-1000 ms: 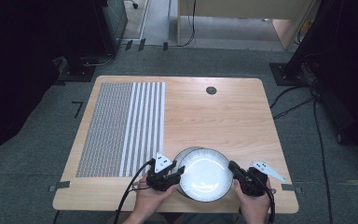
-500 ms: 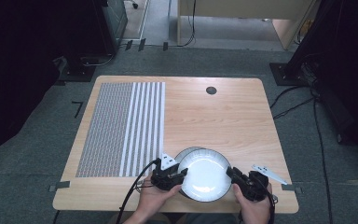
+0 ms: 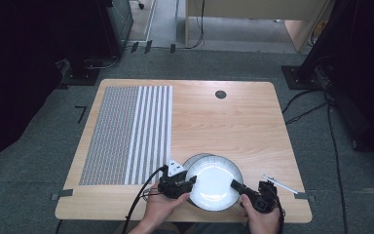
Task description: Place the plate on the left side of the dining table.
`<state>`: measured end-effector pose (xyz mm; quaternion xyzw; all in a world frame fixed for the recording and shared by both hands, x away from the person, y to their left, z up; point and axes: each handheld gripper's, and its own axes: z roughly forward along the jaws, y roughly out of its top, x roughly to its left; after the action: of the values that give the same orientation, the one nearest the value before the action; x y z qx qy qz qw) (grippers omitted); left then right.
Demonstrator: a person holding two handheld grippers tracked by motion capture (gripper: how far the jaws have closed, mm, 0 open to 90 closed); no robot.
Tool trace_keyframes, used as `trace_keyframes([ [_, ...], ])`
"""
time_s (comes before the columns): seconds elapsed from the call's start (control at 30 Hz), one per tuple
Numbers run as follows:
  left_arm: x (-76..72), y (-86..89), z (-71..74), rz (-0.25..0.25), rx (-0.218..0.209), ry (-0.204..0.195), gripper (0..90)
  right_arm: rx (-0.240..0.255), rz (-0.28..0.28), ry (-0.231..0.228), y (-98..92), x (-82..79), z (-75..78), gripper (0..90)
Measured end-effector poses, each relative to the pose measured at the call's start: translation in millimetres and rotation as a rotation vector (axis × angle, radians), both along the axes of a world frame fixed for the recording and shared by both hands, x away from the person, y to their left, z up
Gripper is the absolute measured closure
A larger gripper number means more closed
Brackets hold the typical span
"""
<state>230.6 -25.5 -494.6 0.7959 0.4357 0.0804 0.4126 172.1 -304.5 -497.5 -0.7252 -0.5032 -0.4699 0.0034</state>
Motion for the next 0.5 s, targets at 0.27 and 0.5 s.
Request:
trace_keyframes([
  [0.27, -1.4, -0.5, -0.5, 0.006, -0.005, -0.007, 63.7, 0.055, 0.001, -0.014, -2.3, 2.5, -3.7, 72.8],
  [0.5, -2.2, 0.6, 1.5, 0.001, -0.024, -0.014, 62.7, 0.102, -0.008, 0.017, -8.0, 2.4, -5.8, 80.1],
])
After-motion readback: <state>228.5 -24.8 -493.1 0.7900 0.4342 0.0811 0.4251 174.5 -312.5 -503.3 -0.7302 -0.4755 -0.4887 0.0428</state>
